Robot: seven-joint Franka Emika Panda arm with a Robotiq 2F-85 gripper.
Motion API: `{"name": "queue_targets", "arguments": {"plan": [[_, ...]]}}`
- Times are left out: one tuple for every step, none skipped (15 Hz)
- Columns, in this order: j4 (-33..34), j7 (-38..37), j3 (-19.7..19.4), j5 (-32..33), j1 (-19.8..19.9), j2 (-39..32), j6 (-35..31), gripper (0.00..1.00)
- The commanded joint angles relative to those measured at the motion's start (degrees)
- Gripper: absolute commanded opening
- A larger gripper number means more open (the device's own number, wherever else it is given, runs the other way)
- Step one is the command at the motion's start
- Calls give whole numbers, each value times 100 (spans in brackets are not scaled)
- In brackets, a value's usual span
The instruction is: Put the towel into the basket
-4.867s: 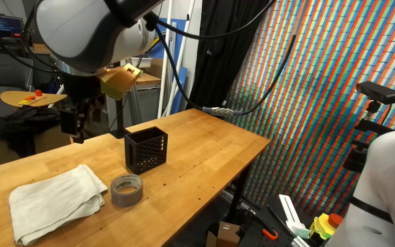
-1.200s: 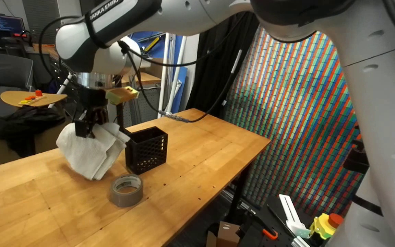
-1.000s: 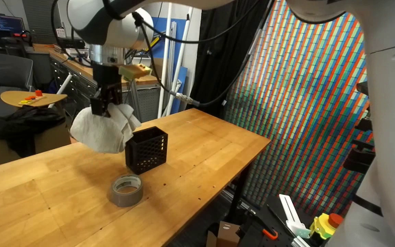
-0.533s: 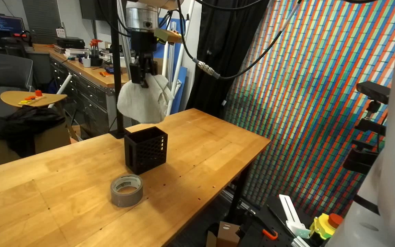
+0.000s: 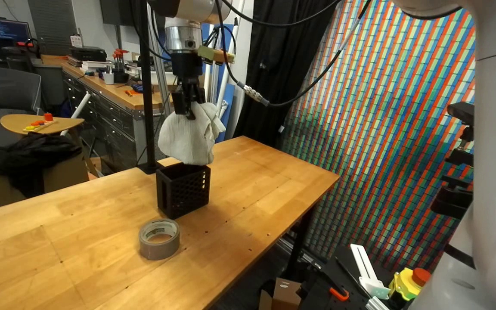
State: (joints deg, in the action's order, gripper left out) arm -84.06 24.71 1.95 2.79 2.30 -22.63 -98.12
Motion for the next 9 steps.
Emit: {"name": "queue_targets", "arguments": {"plan": [[262,-100,37,-107,20,-300,121,1],[224,-144,49,-136,16,-343,77,1],[200,-185,58,-168,15,-396,41,1],[138,-243,74,-227,14,-413,-21,1],[111,-290,89,-294,16,-447,-54,1],[60,-351,104,-357,11,-468,-121,1],[50,-413,114,-417,6,-513,-166,1],[8,-483,134,-471,-12,-516,-216,1],[-11,-561,147,-521,-33,-546,-288,1]]}}
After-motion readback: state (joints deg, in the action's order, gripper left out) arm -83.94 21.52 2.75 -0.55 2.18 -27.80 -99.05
